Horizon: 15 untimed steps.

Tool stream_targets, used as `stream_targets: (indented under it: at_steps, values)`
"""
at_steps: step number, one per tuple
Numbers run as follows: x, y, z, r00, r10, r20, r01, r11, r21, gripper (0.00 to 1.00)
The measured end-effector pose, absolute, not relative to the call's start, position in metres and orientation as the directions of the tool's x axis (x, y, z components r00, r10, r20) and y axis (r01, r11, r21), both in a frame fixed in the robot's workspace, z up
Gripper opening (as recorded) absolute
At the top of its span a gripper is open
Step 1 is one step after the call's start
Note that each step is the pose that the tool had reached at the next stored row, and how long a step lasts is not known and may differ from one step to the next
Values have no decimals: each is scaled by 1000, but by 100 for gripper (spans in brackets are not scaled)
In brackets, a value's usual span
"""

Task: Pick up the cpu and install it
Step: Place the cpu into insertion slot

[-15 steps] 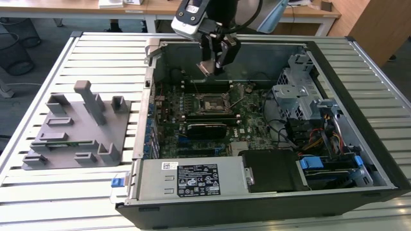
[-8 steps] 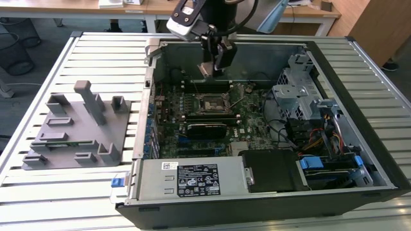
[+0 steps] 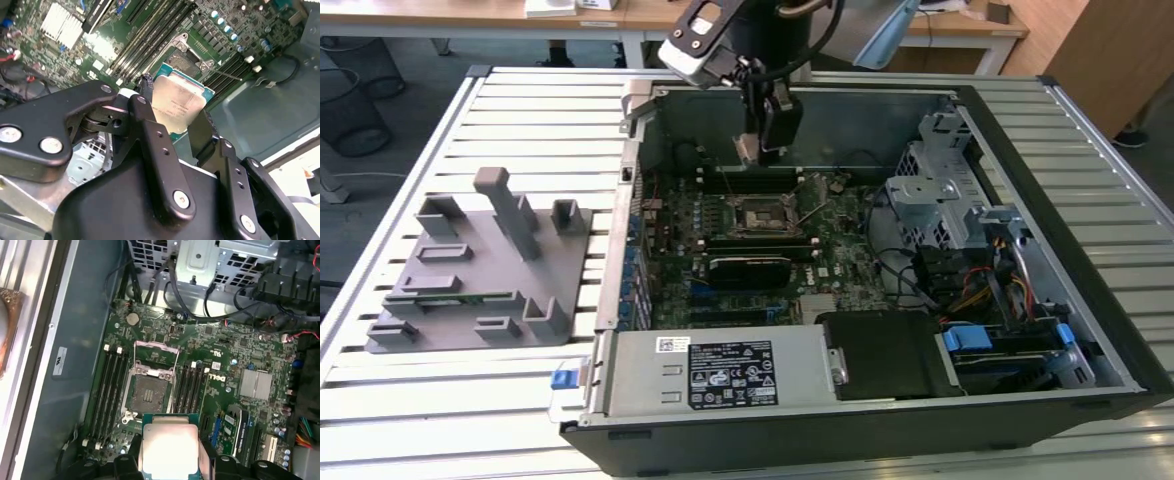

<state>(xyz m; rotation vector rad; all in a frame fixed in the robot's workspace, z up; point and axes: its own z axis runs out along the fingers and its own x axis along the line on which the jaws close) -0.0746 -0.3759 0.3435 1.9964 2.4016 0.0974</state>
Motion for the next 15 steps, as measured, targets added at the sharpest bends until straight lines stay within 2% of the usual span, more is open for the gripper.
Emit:
stream_targets:
  at_steps: [6, 15]
  values:
    - [-74, -370, 338, -181, 983, 31, 982, 179, 60, 53]
    - [-72, -369, 330, -80, 996, 31, 995, 78, 59, 53]
